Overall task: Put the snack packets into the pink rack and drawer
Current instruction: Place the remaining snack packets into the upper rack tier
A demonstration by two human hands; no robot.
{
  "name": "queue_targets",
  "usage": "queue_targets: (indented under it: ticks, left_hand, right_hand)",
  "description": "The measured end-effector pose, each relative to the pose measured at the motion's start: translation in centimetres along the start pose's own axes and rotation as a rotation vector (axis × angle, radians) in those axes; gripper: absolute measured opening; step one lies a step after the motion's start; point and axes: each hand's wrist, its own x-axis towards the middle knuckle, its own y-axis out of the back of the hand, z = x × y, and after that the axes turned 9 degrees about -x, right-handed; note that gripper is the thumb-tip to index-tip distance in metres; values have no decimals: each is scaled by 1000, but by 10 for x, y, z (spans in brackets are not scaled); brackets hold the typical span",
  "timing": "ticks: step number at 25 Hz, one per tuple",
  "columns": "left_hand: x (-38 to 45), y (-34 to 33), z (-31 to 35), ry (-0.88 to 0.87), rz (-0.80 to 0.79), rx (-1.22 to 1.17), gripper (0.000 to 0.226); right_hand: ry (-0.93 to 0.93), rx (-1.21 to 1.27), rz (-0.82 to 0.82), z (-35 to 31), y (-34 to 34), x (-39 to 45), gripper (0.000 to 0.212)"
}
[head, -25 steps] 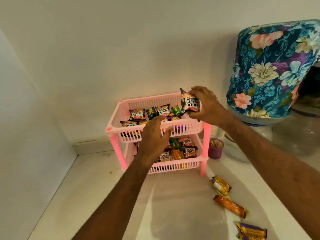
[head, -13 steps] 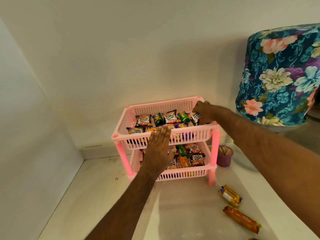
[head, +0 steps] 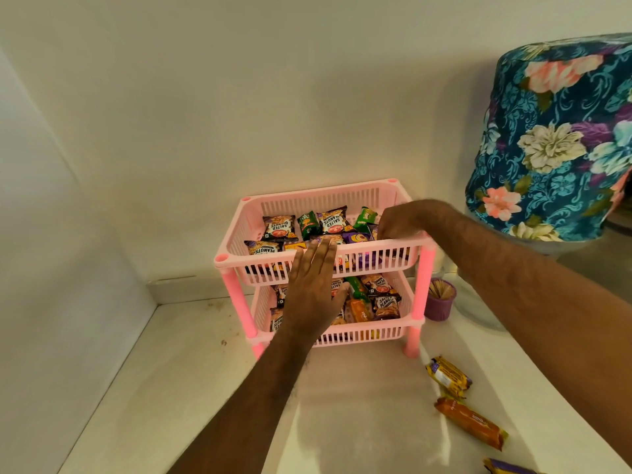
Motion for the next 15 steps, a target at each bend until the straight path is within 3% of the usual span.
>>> queue_targets:
  ticks: [5,9,11,15]
  left_hand:
    - [-1,-3,-4,-22,17,18,80]
    - [-1,-5,-6,-35,32,16,82]
    - [-1,-6,-8,-44,36,9,84]
    - [-5,-6,-10,-87,31,12,86]
  right_hand:
    - [-23,26,219,-2,-4,5,32]
    - [-61,114,259,0,-16,6,35]
    - [-54,222,416,3,-10,2,34]
    - [-95,486,730,0,-12,-18,13]
